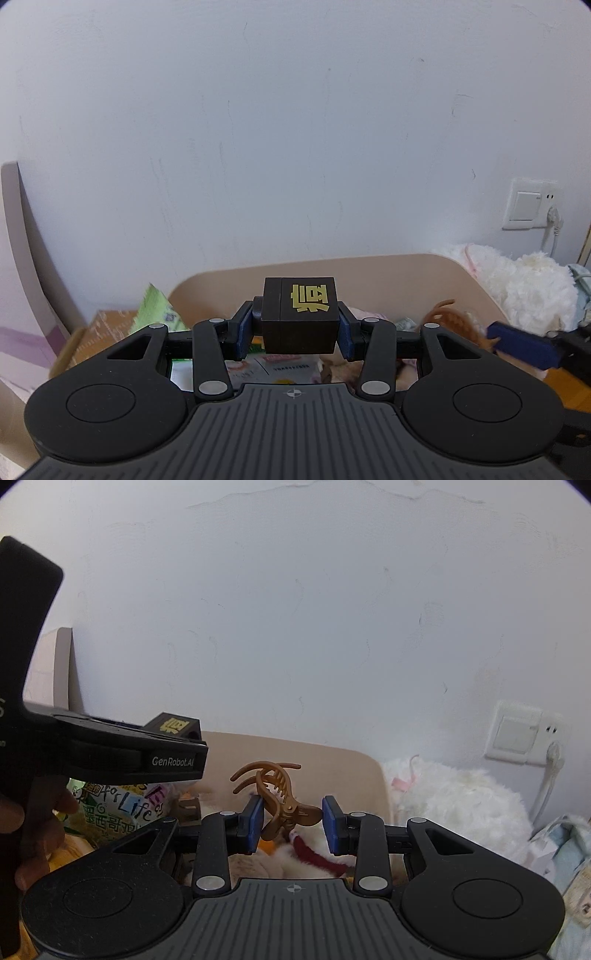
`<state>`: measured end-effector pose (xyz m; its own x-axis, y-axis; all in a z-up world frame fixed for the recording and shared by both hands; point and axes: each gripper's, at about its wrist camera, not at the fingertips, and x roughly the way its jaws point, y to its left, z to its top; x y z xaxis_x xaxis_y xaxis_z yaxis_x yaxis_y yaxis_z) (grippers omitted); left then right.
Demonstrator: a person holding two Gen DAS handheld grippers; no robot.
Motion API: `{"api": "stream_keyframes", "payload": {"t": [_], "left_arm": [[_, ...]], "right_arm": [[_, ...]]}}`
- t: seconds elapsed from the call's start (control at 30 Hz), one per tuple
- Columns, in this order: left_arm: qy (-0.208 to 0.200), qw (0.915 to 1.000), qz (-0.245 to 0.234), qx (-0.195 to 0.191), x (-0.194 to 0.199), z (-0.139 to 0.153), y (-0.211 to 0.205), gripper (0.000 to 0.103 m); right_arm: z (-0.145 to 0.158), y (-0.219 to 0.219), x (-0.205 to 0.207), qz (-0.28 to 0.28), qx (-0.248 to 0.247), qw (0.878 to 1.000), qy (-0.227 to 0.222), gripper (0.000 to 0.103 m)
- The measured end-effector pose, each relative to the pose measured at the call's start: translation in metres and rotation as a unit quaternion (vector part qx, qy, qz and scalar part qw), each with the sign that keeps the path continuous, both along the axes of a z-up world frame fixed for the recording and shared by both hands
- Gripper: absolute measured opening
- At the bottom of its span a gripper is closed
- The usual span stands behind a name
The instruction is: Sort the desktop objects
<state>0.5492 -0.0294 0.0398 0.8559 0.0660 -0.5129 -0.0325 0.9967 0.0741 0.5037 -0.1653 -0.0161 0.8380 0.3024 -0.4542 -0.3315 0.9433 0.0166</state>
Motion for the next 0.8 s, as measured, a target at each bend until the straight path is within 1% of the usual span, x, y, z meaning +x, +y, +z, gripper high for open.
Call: {"api": "stream_keyframes", "payload": {"t": [0.07,0.13,0.17,0.2,0.27,0.33,0.47,0.53,0.57,0.63,0.8], "left_arm": [[-0.004,1.0,-0.001,0.008,-0.005,-0.001,0.001,0.047],[-0.015,0.9998,-0.004,0.013,-0.008,0.0,0.0,0.063],[-0.022,0.9997,-0.004,0.013,-0.005,0.001,-0.003,0.08],[-0.032,0.9994,0.0,0.011,-0.007,0.003,-0.002,0.086],[-0.045,0.999,0.002,0.005,-0.012,0.006,0.0,0.087],[-0.044,0.999,0.001,0.003,-0.013,0.01,-0.001,0.087],[-0.044,0.999,0.001,0.003,-0.017,0.01,0.0,0.087],[-0.044,0.999,0.001,0.004,-0.02,0.01,0.0,0.087],[-0.045,0.999,0.0,0.006,-0.022,0.009,-0.001,0.087],[-0.043,0.999,-0.001,0.008,-0.025,0.009,-0.001,0.087],[-0.044,0.999,-0.003,0.006,-0.036,0.011,-0.001,0.087]], "right_arm": [[-0.004,0.003,0.001,-0.001,-0.004,1.0,0.002,0.032],[-0.006,0.004,0.001,0.003,0.0,1.0,0.005,0.032],[-0.007,0.004,0.001,0.004,0.001,1.0,0.006,0.043],[-0.007,0.004,0.0,0.003,0.002,1.0,0.003,0.045],[-0.005,0.006,-0.002,0.001,-0.001,1.0,-0.002,0.06],[-0.002,0.004,-0.004,0.0,-0.007,1.0,-0.008,0.063],[0.002,-0.002,-0.01,-0.012,0.004,1.0,-0.015,0.08],[0.005,-0.005,-0.011,-0.017,0.01,1.0,-0.014,0.082],[0.006,-0.004,-0.011,-0.018,0.011,1.0,-0.014,0.086],[0.008,-0.006,-0.014,-0.024,0.015,1.0,-0.014,0.089],[0.016,-0.008,-0.024,-0.029,0.021,0.999,-0.013,0.091]]}}
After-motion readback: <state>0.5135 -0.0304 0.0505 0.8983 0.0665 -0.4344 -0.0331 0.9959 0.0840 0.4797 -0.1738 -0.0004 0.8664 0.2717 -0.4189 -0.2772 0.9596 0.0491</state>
